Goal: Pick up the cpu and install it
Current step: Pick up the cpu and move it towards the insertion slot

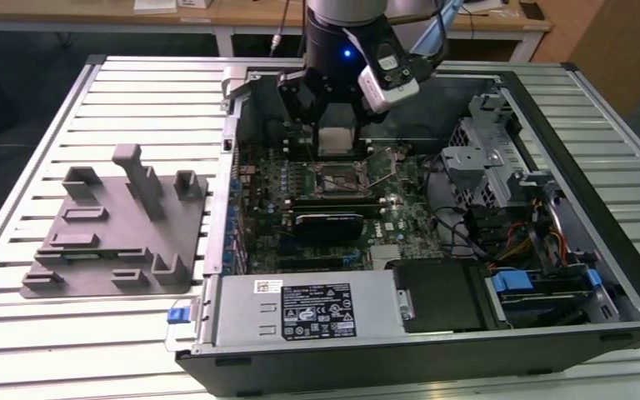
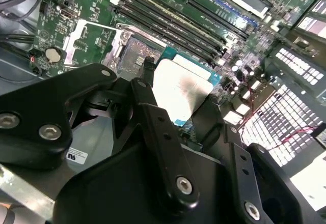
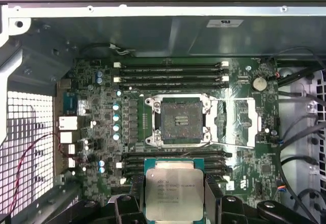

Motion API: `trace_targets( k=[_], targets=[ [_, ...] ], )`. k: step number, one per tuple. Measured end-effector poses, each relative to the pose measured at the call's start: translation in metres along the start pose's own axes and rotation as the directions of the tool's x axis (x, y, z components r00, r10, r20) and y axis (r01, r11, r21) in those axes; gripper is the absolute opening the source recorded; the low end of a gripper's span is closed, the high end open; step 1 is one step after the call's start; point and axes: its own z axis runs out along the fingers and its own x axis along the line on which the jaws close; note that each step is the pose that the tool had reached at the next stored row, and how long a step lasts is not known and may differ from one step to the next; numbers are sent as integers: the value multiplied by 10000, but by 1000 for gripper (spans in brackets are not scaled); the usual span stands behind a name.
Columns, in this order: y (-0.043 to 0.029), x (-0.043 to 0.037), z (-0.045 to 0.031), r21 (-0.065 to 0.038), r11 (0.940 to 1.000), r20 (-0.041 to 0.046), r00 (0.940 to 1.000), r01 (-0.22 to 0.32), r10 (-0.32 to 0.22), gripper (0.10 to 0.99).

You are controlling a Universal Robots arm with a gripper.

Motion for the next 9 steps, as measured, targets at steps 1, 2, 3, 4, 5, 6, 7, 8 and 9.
trace_targets(
  k=[1, 2, 3, 4, 5, 6, 7, 8, 9],
  targets=[
    [8, 1, 14, 0, 10000, -2, 10000, 0, 0, 545],
    [16, 1, 29, 0, 10000, -5, 10000, 0, 0, 545],
    [25, 2, 43, 1, 10000, -7, 10000, -1, 1, 545],
    [34, 3, 58, 1, 10000, -9, 10000, -1, 1, 545],
    [42, 4, 71, 1, 10000, -11, 10000, -1, 1, 545],
    [50, 4, 84, 1, 10000, -12, 10000, -1, 1, 545],
    [57, 5, 99, -1, 10000, -12, 10000, -1, 1, 545],
    [63, 6, 112, -1, 10000, -13, 10000, -1, 1, 545],
    [68, 6, 125, -1, 10000, -15, 10000, -1, 1, 545]
  ],
)
